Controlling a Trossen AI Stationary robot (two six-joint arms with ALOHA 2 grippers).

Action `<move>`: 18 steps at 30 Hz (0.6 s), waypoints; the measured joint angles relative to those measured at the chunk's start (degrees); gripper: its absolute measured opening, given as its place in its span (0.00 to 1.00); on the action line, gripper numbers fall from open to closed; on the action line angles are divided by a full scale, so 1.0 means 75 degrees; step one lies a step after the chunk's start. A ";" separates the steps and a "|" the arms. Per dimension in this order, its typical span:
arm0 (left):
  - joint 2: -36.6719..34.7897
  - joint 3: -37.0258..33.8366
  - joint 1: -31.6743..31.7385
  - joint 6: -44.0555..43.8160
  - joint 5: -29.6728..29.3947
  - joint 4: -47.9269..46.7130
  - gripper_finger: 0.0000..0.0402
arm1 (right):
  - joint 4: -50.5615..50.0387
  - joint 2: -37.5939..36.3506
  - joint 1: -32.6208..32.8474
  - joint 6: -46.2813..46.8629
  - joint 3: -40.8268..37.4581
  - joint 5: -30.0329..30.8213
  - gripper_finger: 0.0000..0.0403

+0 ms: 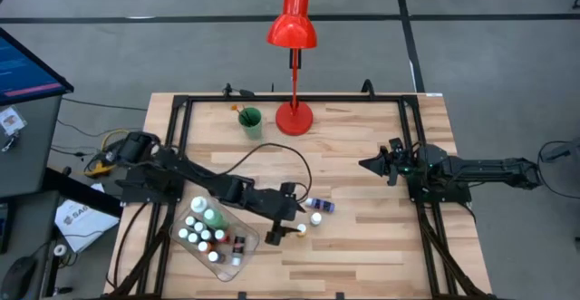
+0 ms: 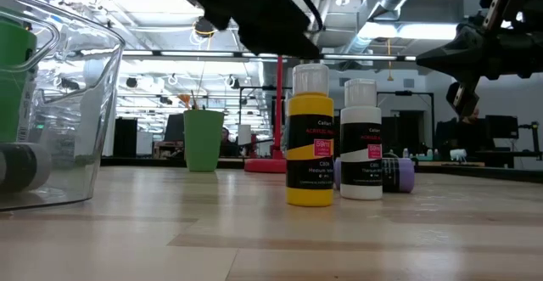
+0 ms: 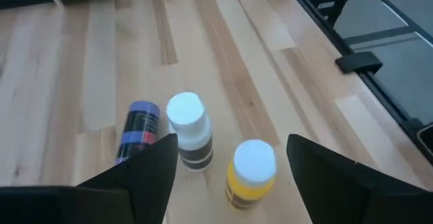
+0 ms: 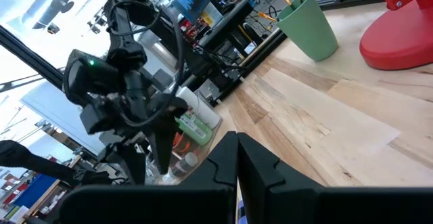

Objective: Pick & Place Paint Supplies
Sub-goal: Put the yellow coloring bottle into the transparent bin

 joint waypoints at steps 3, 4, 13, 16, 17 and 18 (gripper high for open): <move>0.0249 0.0000 0.0000 -0.0002 0.0113 0.0155 0.67 | 0.0006 -0.0001 0.0000 0.0000 -0.0002 -0.0001 0.00; 0.0317 -0.0003 0.0000 -0.0001 0.0171 0.0175 0.67 | 0.0000 -0.0003 0.0000 0.0000 0.0001 0.0000 0.00; 0.0816 0.0001 -0.0132 0.0027 0.0509 0.0388 0.67 | -0.0020 0.0000 -0.0003 0.0000 0.0000 -0.0001 0.00; 0.0825 -0.0003 -0.0134 0.0026 0.0503 0.0369 0.67 | -0.0023 0.0000 -0.0001 0.0000 -0.0001 -0.0002 0.00; 0.0812 -0.0003 -0.0134 0.0026 0.0445 0.0389 0.66 | -0.0021 0.0000 -0.0001 0.0000 0.0000 -0.0001 0.00; 0.0779 -0.0003 -0.0134 0.0026 0.0396 0.0370 0.65 | -0.0023 0.0000 -0.0003 0.0000 -0.0001 0.0000 0.00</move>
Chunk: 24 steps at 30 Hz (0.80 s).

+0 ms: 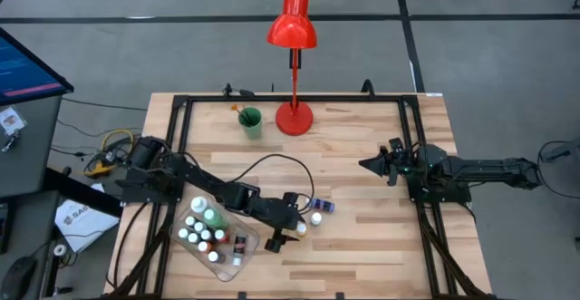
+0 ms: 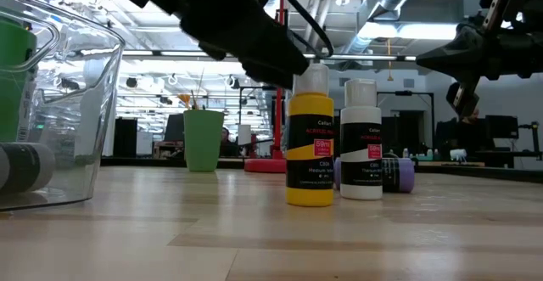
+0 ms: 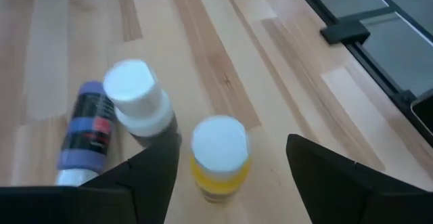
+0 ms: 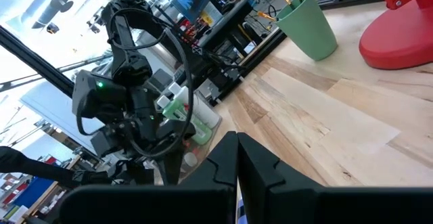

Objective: Pick & Place Paint Supplies
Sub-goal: Put the yellow coloring bottle into the transparent bin

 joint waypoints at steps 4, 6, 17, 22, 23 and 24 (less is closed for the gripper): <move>-0.0022 0.0003 0.0003 0.0003 -0.0017 0.0105 0.58 | -0.0003 0.0000 0.0003 0.0000 0.0001 0.0000 0.00; -0.0019 0.0003 0.0003 0.0003 -0.0018 0.0112 0.54 | -0.0004 0.0000 0.0002 0.0000 0.0000 0.0000 0.00; -0.0027 0.0003 -0.0061 -0.0061 -0.0039 0.0197 0.24 | -0.0009 0.0000 0.0003 0.0000 0.0002 -0.0001 0.00; -0.0327 0.0000 -0.0102 -0.0365 -0.0033 0.0170 0.21 | -0.0020 0.0000 0.0003 0.0000 0.0001 -0.0001 0.00; -0.0483 -0.0009 -0.0102 -0.0450 -0.0054 0.0142 0.21 | -0.0023 0.0000 0.0002 0.0000 0.0000 0.0000 0.00; -0.0669 -0.0009 -0.0102 -0.0463 -0.0129 0.0120 0.21 | -0.0031 0.0000 0.0001 0.0002 0.0002 -0.0002 0.00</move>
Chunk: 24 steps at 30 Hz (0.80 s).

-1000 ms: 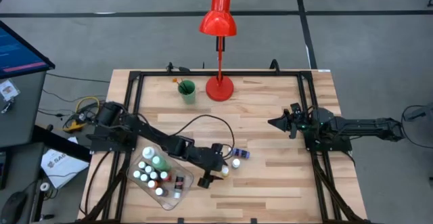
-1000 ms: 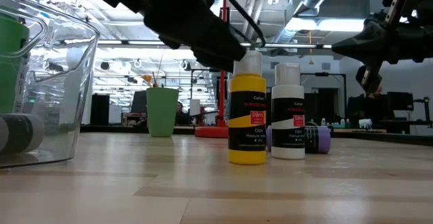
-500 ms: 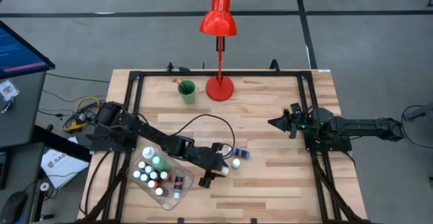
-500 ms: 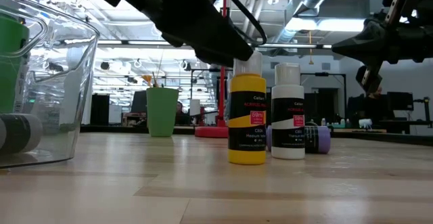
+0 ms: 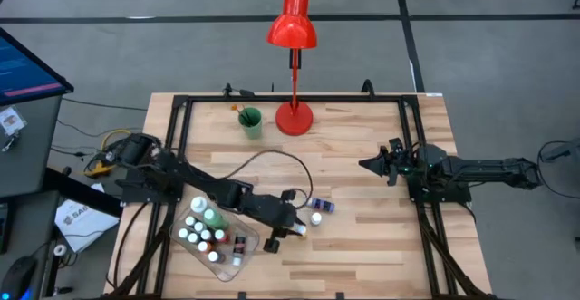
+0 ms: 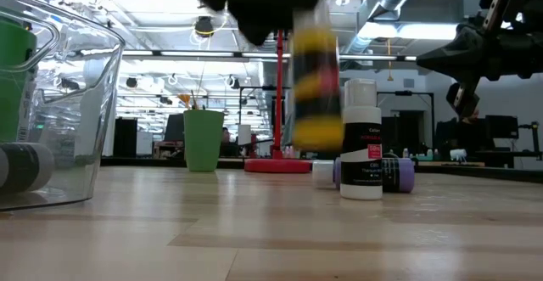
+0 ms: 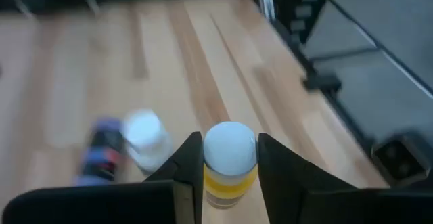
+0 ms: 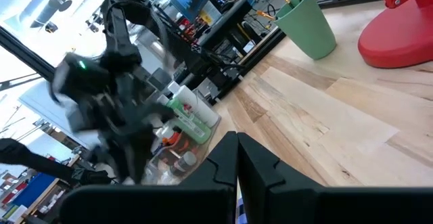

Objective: Pick & Place Paint Supplies
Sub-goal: Put the yellow coloring bottle into the transparent bin

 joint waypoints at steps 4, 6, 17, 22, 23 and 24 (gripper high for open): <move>-0.1055 0.0003 0.0001 -0.0010 -0.0371 -0.0849 0.21 | -0.0004 0.0000 0.0000 -0.0002 -0.0001 0.0001 0.00; -0.1710 0.0003 -0.0058 -0.0086 -0.0581 -0.1688 0.22 | -0.0001 0.0000 0.0002 -0.0002 0.0000 0.0002 0.00; -0.5233 0.0009 -0.1725 -0.2109 -0.0967 -0.5298 0.22 | -0.0068 -0.0003 0.0001 -0.0002 -0.0001 0.0002 0.00; -0.5619 0.0000 -0.3136 -0.3339 -0.2037 -0.6341 0.23 | -0.0077 -0.0003 -0.0001 -0.0002 0.0000 0.0002 0.00; -0.5579 -0.0053 -0.3382 -0.3407 -0.2254 -0.6328 0.23 | -0.0077 -0.0003 0.0002 -0.0002 0.0000 0.0002 0.00; -0.5513 -0.0125 -0.3602 -0.3448 -0.2480 -0.6285 0.23 | -0.0077 -0.0001 0.0000 -0.0002 -0.0002 0.0000 0.00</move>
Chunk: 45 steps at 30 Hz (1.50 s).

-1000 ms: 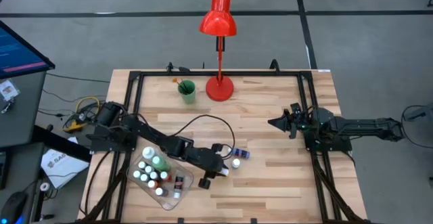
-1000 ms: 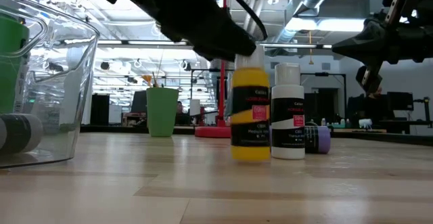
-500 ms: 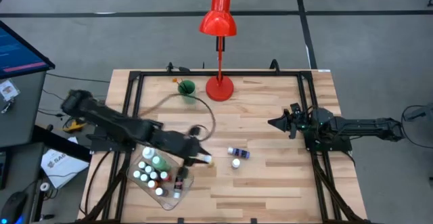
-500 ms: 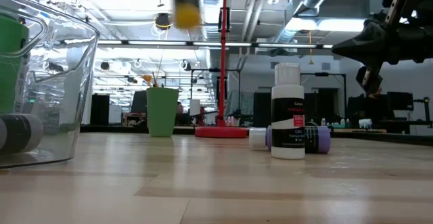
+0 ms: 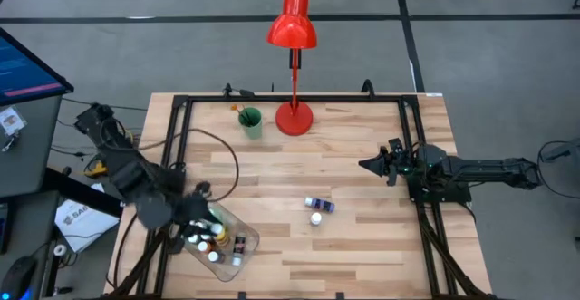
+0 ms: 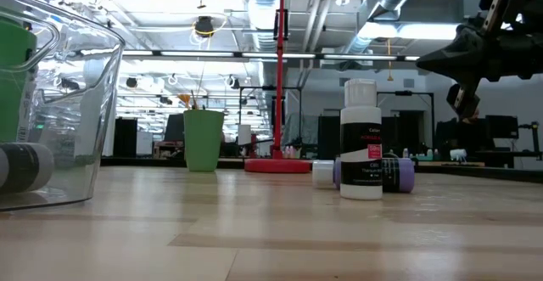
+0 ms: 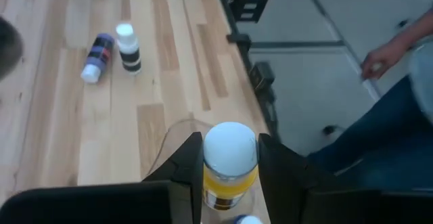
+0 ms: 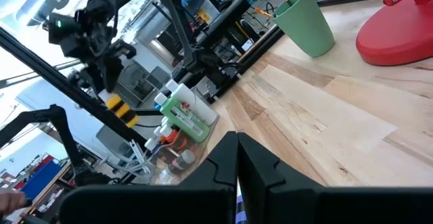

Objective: Pick & Place Paint Supplies
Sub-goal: Put the yellow coloring bottle into the transparent bin

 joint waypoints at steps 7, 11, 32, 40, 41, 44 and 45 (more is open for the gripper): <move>0.0807 -0.0679 -0.0756 -0.0184 -0.0663 0.0590 0.23 | 0.0003 -0.0002 -0.0001 0.0000 0.0002 0.0002 0.00; 0.1250 -0.1040 -0.0825 -0.0184 -0.0664 0.1018 0.23 | 0.0010 0.0000 0.0000 0.0000 -0.0001 0.0001 0.00; 0.2485 -0.1335 -0.0583 -0.0178 -0.0096 0.1529 0.23 | 0.0015 -0.0001 0.0001 0.0000 0.0000 0.0002 0.00; 0.2485 -0.1788 -0.0256 -0.0303 -0.0017 0.1835 0.23 | 0.0015 -0.0001 0.0002 0.0000 0.0002 0.0002 0.00; 0.2485 -0.1818 -0.0212 -0.0185 -0.0047 0.1934 0.23 | 0.0015 -0.0002 0.0001 0.0000 0.0001 -0.0001 0.00; 0.2485 -0.1863 -0.0089 0.0077 -0.0067 0.2213 0.23 | 0.0015 -0.0001 0.0002 0.0000 0.0001 0.0002 0.00; 0.2485 -0.1863 -0.0041 0.0084 -0.0068 0.2242 0.23 | 0.0015 0.0000 0.0001 0.0000 0.0001 0.0002 0.00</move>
